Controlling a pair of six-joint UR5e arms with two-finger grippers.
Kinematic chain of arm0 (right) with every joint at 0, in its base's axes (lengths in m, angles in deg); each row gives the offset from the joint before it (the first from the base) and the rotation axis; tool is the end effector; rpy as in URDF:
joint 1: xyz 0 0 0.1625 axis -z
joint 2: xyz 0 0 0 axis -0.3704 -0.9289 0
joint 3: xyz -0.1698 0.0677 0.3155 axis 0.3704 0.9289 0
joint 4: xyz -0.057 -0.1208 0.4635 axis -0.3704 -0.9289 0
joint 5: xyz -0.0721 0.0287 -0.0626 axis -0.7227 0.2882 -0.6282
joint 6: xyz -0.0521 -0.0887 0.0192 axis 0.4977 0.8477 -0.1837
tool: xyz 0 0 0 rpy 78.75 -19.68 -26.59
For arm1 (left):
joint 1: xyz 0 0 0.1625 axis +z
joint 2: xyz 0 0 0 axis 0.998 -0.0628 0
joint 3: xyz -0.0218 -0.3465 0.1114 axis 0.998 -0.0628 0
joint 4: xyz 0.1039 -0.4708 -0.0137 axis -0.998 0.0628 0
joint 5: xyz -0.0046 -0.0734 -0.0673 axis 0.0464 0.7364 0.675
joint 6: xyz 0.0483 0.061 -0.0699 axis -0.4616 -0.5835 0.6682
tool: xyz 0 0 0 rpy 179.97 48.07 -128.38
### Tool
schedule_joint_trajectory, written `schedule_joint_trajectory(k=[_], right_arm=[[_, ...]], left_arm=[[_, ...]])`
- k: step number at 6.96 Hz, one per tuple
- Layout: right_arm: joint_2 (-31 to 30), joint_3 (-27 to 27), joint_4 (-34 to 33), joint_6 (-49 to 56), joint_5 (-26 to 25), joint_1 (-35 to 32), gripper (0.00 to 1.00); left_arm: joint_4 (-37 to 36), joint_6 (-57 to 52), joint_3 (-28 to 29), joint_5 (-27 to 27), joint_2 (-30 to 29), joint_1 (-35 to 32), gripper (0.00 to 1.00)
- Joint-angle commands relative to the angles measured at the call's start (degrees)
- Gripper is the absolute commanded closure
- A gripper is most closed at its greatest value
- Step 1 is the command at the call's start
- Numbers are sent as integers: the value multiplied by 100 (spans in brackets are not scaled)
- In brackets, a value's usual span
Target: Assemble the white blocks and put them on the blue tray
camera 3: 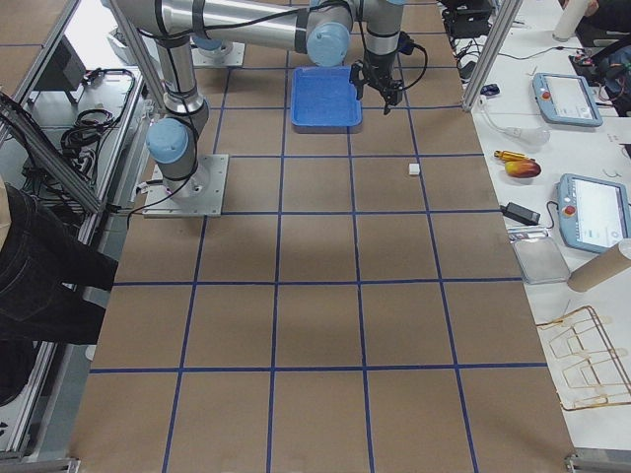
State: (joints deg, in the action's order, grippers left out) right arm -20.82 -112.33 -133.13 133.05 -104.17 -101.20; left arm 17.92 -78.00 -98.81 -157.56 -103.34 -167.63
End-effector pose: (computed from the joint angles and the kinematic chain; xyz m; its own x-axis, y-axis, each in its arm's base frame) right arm 0.0156 -0.6401 0.4022 -0.6127 -0.7890 0.0459 -0.7901 0.6128 -0.0136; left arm -0.0161 -0.7379 0.2124 -0.9961 0.0699 -0.0542 0.0716 0.9970 -0.0301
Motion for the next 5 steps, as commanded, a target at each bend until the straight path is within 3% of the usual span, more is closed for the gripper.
schedule_joint_trajectory(k=[1,3,5], right_arm=[[109,90,-65,1367,-2,289,0],[240,108,-109,2963,68,736,0],[992,169,-730,3840,585,966,0]], left_arm=[[-80,-56,310,2,-549,143,0],[-177,-126,565,-7,-849,169,0],[-203,-161,751,-16,-1104,169,0]])
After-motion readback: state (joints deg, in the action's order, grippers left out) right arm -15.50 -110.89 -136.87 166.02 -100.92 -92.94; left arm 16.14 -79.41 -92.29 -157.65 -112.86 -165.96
